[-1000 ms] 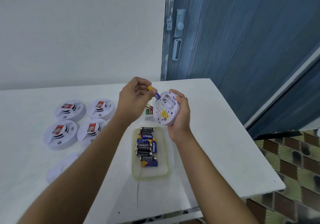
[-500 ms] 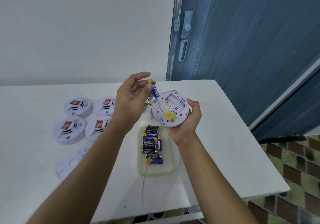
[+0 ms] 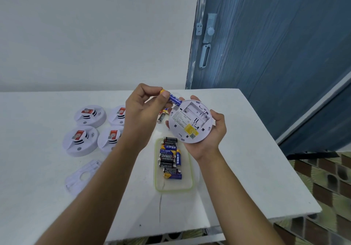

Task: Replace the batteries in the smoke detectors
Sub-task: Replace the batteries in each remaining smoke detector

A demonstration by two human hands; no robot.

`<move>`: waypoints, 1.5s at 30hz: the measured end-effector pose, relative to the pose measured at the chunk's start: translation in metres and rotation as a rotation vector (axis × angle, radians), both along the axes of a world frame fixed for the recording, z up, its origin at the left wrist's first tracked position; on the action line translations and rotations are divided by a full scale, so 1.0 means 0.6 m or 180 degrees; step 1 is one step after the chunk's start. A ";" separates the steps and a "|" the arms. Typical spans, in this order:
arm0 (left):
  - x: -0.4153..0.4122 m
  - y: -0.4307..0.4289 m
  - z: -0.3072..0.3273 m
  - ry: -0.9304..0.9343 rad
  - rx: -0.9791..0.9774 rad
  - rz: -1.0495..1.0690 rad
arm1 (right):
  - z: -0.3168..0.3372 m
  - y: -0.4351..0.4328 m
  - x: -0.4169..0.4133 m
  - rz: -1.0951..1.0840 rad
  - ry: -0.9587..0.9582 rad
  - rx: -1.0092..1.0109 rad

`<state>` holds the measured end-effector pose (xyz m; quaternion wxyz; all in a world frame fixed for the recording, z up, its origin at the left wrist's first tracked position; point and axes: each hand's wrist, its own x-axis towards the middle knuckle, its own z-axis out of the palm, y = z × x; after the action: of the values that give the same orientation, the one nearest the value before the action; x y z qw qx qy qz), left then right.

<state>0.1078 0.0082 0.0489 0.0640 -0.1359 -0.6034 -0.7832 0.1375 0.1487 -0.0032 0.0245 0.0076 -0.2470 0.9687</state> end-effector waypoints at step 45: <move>0.038 0.089 -0.087 0.1425 -0.2306 0.1390 | -0.004 -0.017 -0.011 -0.0414 -0.0132 0.0108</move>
<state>0.1305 0.0614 -0.0033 0.3039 -0.1848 -0.8233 -0.4422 0.1311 0.1384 -0.0055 0.0821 -0.0281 -0.2638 0.9607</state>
